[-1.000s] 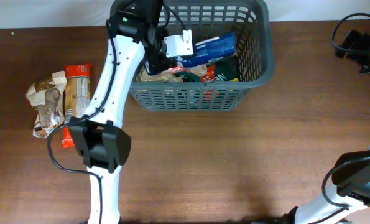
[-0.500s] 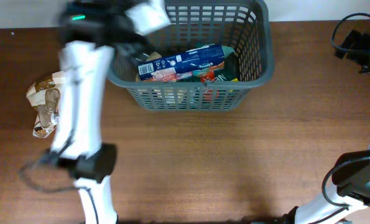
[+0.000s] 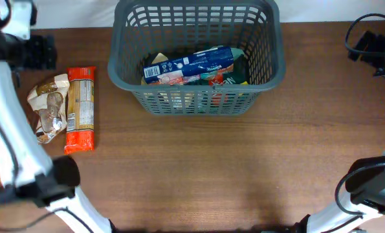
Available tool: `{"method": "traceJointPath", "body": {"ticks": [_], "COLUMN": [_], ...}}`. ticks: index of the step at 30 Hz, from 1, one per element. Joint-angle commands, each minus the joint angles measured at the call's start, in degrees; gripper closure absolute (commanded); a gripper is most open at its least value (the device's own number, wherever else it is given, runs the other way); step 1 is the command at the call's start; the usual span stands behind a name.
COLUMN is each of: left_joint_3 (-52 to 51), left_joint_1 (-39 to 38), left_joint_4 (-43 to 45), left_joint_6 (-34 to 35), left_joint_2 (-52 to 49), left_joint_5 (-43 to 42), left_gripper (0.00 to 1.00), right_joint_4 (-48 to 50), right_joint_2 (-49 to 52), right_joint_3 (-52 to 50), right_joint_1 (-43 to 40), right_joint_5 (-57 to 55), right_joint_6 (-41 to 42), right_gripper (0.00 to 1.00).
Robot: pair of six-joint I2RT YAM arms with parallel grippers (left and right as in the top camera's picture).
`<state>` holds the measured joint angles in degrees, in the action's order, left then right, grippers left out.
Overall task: Pack container
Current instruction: 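Grasp the tan and orange wafer pack with the left gripper, then carry the wafer pack into the basket and release it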
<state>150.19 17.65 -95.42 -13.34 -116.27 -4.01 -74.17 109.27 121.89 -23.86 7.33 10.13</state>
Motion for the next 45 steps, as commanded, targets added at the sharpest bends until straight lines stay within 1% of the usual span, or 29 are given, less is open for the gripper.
{"method": "traceJointPath", "body": {"ticks": [1, 5, 9, 14, 15, 17, 20, 23, 32, 37, 38, 39, 42, 45], "left_joint_3": [-6.67, -15.69, -23.63, -29.16, -30.27, -32.48, -33.79, -33.92, -33.92, -33.92, -33.92, -33.92, -33.9, -32.2], "left_joint_1": [0.94, -0.39, -1.66, -1.73, -1.73, -1.68, -1.46, -1.36, -1.31, -1.31, -1.31, -1.33, -1.38, -1.38], "left_joint_4": [-0.17, 4.28, 11.56, 18.03, 19.32, 21.68, 23.74, 24.87, 26.95, 26.86, 26.77, 26.47, 25.35, 22.4], "left_joint_6": [6.29, 7.78, 7.76, 7.74, 7.74, 7.76, 7.72, 7.69, 7.69, 6.36, 5.86, 4.9, 4.09, 4.09], "left_joint_2": [-5.9, -10.71, -13.09, -14.88, -15.17, -15.56, -16.33, -17.81, -22.67, -25.53, -26.08, -26.51, -27.1, -26.77], "left_joint_5": [0.31, 4.52, 5.51, 5.57, 6.01, 8.68, 11.45, 11.8, 11.69, 8.83, 7.82, 6.45, 3.87, 3.26], "left_gripper": [0.32, 0.32, 0.31, 0.3, 0.27, 0.26, 0.22, 0.19, 0.17, 0.18, 0.22, 0.34, 0.98, 0.98], "right_joint_4": [0.02, 0.02, 0.0, 0.0, 0.02, 0.0, 0.0, 0.0, 0.0, 0.02, 0.02, 0.02, 0.02, 0.02], "right_joint_2": [-0.02, -0.02, -0.02, -0.02, -0.02, -0.02, -0.02, -0.02, -0.02, -0.02, -0.02, -0.02, -0.02, -0.02], "right_joint_3": [-0.17, -0.17, -0.17, -0.17, -0.17, -0.17, -0.17, -0.17, -0.17, -0.17, -0.17, -0.17, -0.17, -0.17], "right_joint_1": [-0.17, -0.17, -0.17, -0.17, -0.17, -0.17, -0.17, -0.17, -0.17, -0.17, -0.17, -0.17, -0.17, -0.17], "right_joint_5": [-0.31, -0.31, -0.33, -0.33, -0.33, -0.33, -0.31, -0.33, -0.31, -0.31, -0.33, -0.33, -0.31, -0.33], "right_joint_6": [0.02, 0.02, 0.02, 0.02, 0.02, 0.02, 0.02, 0.02, 0.02, 0.02, 0.02, 0.02, 0.02, 0.02], "right_gripper": [0.01, 0.01, 0.01, 0.01, 0.01, 0.01, 0.01, 0.01, 0.01, 0.01, 0.01, 0.01, 0.01, 0.01]}}
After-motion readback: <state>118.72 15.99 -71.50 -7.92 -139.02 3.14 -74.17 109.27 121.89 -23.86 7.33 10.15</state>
